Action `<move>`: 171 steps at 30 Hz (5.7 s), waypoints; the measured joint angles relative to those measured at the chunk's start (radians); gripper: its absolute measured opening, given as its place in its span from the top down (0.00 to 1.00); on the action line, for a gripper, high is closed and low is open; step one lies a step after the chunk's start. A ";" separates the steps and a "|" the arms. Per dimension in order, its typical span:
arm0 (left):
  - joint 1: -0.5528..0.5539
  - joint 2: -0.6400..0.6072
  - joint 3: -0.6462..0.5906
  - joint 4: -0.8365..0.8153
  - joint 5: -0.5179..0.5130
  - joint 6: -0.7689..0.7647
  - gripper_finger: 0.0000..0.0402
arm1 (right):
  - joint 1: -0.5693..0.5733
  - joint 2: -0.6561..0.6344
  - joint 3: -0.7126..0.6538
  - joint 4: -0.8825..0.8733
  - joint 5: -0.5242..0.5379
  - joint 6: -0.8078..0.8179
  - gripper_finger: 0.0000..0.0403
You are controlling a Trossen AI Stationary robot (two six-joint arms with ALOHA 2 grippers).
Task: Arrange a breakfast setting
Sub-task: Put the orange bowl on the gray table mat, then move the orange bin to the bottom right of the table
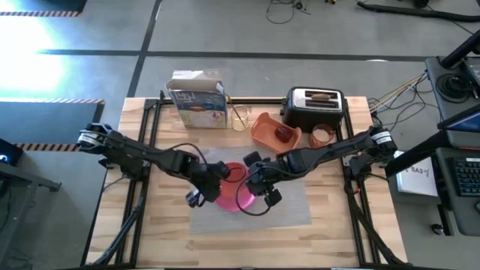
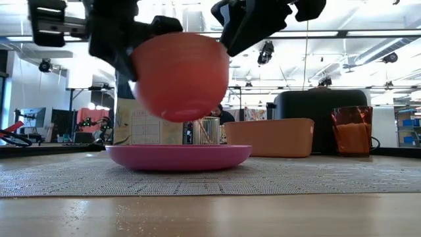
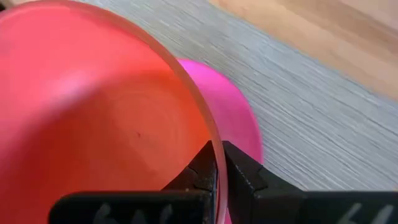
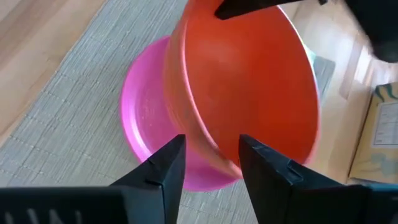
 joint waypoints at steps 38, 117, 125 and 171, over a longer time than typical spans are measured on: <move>0.003 -0.003 0.022 0.239 -0.023 -0.092 0.75 | 0.008 0.012 0.000 0.016 -0.190 0.075 0.98; -0.138 -0.018 0.014 -0.070 0.031 -0.329 0.59 | -0.294 0.014 0.014 -0.493 0.117 0.856 0.73; -0.138 -0.095 0.014 -0.157 0.021 -0.333 0.59 | -0.395 0.017 0.013 -0.450 0.025 0.822 0.73; -0.102 -0.141 0.014 -0.282 -0.030 -0.319 0.59 | -0.451 0.173 0.004 -0.424 -0.009 0.645 0.98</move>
